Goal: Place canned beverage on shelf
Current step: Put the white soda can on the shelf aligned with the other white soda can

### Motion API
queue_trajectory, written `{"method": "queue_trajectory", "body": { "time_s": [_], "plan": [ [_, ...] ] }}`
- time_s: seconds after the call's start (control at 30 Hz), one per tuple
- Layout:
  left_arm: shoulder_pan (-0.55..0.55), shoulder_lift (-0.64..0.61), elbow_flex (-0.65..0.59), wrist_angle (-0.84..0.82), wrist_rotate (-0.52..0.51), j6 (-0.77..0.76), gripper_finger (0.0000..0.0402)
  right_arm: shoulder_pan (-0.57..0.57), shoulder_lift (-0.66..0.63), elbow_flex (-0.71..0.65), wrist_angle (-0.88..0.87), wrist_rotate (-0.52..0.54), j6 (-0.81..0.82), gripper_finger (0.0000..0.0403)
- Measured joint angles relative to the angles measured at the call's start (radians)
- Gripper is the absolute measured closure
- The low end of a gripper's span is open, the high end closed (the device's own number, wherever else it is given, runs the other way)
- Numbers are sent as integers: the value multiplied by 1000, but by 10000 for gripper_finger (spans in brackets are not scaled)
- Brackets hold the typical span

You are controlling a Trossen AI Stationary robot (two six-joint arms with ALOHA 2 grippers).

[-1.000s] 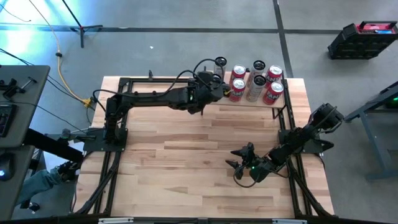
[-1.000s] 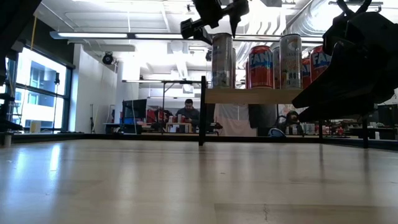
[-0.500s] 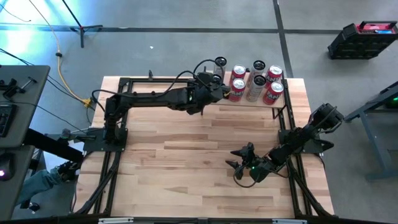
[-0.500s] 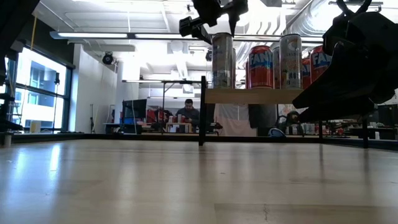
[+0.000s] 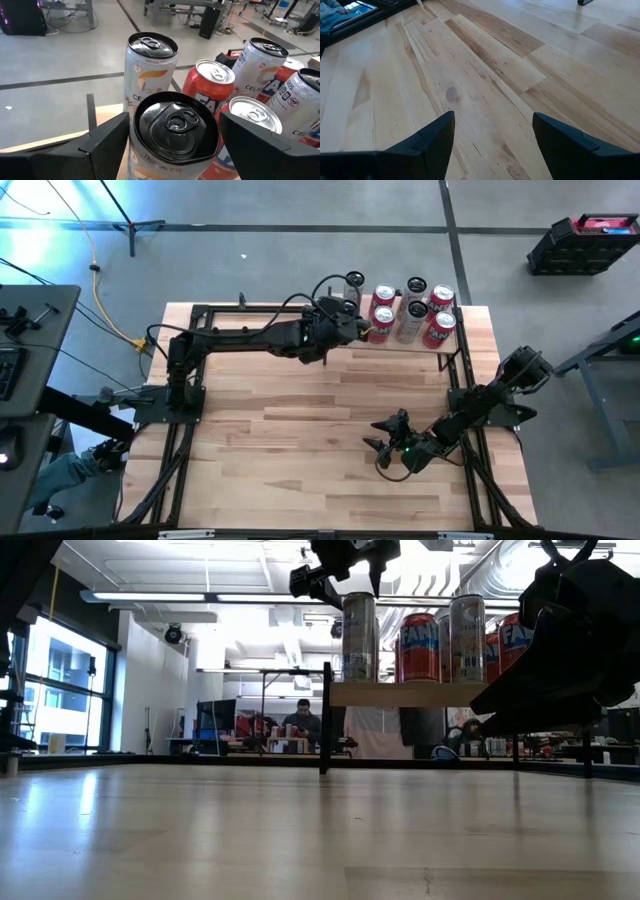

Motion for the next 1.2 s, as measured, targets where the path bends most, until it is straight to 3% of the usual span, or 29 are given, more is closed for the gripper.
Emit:
{"method": "queue_trajectory", "body": {
  "time_s": [0.87, 1.03, 1.2],
  "plan": [
    [-38, -76, -1, -31, -1, 117, 105, 0, 0, 0, 0, -8, 0, 151],
    [-79, -85, -1, -140, 57, 158, 105, 0, 0, 0, 0, -8, 0, 151],
    [-93, -84, -1, -316, 39, 5, 105, 0, 0, 0, 0, -8, 4, 151]
  ]
}}
